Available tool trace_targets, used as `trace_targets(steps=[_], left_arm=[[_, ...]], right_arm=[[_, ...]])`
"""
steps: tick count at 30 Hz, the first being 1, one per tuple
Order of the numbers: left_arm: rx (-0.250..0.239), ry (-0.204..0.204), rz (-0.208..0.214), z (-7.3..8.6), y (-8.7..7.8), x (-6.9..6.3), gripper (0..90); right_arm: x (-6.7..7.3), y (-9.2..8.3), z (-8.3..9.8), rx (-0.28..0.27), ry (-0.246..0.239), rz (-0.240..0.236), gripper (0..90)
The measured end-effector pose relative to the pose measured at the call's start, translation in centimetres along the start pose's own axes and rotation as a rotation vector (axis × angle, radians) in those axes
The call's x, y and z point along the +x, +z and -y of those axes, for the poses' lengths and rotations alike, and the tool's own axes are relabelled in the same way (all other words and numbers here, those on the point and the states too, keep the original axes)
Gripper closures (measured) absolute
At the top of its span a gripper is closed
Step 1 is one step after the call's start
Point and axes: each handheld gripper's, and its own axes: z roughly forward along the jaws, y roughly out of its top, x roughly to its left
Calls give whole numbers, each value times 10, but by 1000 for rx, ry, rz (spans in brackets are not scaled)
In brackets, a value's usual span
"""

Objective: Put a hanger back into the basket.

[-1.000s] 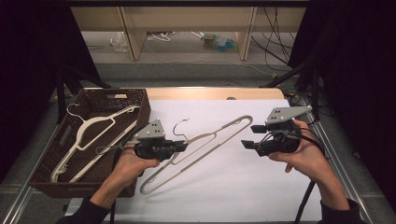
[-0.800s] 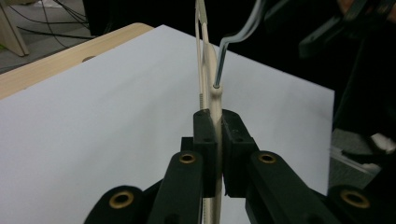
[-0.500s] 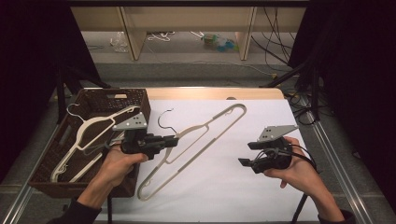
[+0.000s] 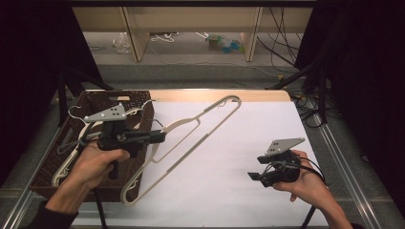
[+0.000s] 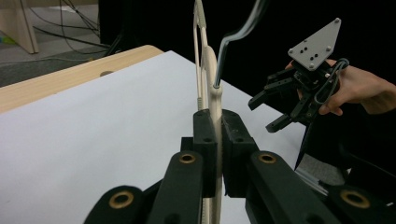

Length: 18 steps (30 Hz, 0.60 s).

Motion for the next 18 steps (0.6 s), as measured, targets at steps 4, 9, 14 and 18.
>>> trace_targets(steps=[4, 9, 14, 18], left_arm=[[9, 14, -21, -8, -15, -1, 858], [-11, 27, -60, -15, -34, 5, 858], [-25, 6, -114, -18, -57, 18, 858], [-30, 7, -165, -21, -74, 31, 858]], right_arm=[[0, 2, 5, -3, 12, 3, 363], [0, 6, 11, -2, 8, 4, 356], [2, 10, 17, 27, 20, -13, 335], [3, 14, 22, 43, 21, -11, 326]])
